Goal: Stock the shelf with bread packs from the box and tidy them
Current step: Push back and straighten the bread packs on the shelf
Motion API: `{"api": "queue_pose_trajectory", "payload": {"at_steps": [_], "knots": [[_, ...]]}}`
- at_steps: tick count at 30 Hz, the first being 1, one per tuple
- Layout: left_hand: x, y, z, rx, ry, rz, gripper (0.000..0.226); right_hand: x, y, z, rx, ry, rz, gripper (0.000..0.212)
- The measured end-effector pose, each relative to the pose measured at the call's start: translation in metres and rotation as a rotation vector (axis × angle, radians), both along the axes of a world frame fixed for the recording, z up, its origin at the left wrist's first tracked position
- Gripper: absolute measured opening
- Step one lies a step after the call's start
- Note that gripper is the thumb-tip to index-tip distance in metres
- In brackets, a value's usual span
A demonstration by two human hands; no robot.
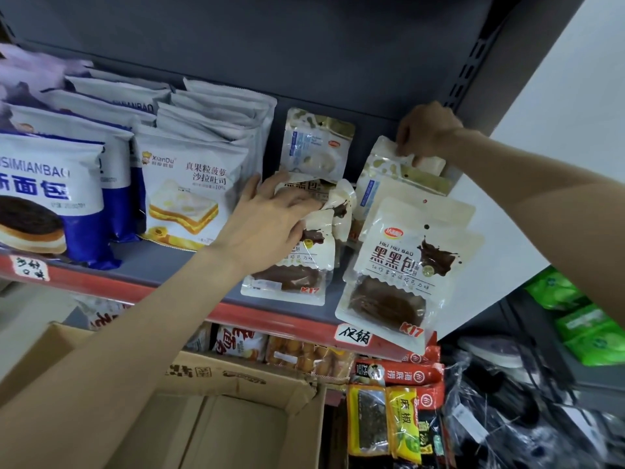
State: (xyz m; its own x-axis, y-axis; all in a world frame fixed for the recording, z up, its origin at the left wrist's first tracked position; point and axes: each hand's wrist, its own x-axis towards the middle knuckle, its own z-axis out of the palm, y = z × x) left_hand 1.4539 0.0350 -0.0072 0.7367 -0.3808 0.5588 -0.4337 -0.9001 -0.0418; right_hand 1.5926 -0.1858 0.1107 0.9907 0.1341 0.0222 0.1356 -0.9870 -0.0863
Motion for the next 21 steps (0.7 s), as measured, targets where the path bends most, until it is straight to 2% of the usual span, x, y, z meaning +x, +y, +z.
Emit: {"api": "queue_pose_trajectory", "payload": {"at_steps": [2,6,9,12,15,21], "knots": [[0.001,0.000,0.000,-0.008,-0.012,0.007,0.041,0.000,-0.001,-0.003,0.016,0.040,0.020,0.013],[0.003,-0.007,0.002,-0.036,-0.027,0.035,0.042,0.001,0.001,0.001,0.122,-0.043,0.118,0.018],[0.005,-0.011,0.003,-0.035,-0.054,0.056,0.042,0.004,0.000,0.009,0.110,-0.067,0.164,0.003],[0.007,-0.014,0.005,-0.043,-0.046,0.067,0.036,0.002,-0.007,0.003,-0.054,-0.003,0.157,0.031],[0.007,-0.020,0.009,-0.050,-0.015,0.101,0.042,0.005,-0.014,-0.014,-0.035,-0.008,0.134,0.043],[0.010,-0.028,0.003,-0.029,0.003,0.174,0.050,0.006,-0.014,-0.029,0.215,-0.106,0.220,0.013]]}}
